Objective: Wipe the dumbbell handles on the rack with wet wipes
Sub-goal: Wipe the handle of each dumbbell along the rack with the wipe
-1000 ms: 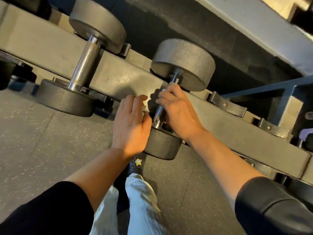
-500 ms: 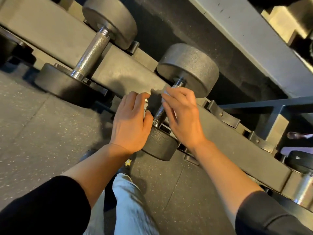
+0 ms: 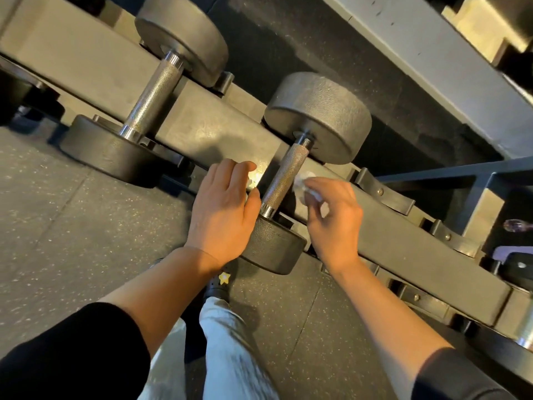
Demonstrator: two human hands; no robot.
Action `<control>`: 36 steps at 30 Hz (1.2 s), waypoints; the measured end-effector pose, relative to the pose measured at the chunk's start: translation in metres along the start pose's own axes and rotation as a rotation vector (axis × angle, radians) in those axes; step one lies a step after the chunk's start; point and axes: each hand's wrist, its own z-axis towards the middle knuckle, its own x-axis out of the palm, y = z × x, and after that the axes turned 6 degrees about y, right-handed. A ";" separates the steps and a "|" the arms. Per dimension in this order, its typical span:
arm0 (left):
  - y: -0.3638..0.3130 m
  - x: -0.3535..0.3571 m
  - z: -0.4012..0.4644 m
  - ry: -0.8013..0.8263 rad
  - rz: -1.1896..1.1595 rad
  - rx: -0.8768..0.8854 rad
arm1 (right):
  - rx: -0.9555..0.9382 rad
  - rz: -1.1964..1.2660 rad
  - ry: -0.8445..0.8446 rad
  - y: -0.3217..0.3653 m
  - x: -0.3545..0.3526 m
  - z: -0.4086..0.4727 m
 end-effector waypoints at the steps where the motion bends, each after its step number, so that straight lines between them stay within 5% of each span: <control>1: -0.001 -0.001 0.000 0.012 0.003 0.009 | 0.055 0.020 -0.047 -0.001 0.001 0.002; 5: -0.005 -0.004 0.001 0.050 0.019 0.003 | 0.201 0.091 -0.081 -0.001 0.012 0.024; 12: -0.007 -0.004 0.001 0.054 0.008 0.014 | 0.229 0.337 0.100 0.006 0.014 0.001; 18: -0.007 -0.016 0.004 0.065 0.112 0.019 | 0.150 0.466 -0.016 0.036 0.006 0.022; 30: 0.104 -0.118 0.034 -0.005 0.361 -0.038 | 0.049 0.358 0.072 0.122 0.096 0.095; 36: 0.131 -0.125 0.055 0.058 0.332 0.000 | 0.152 0.344 -0.071 0.131 0.128 0.123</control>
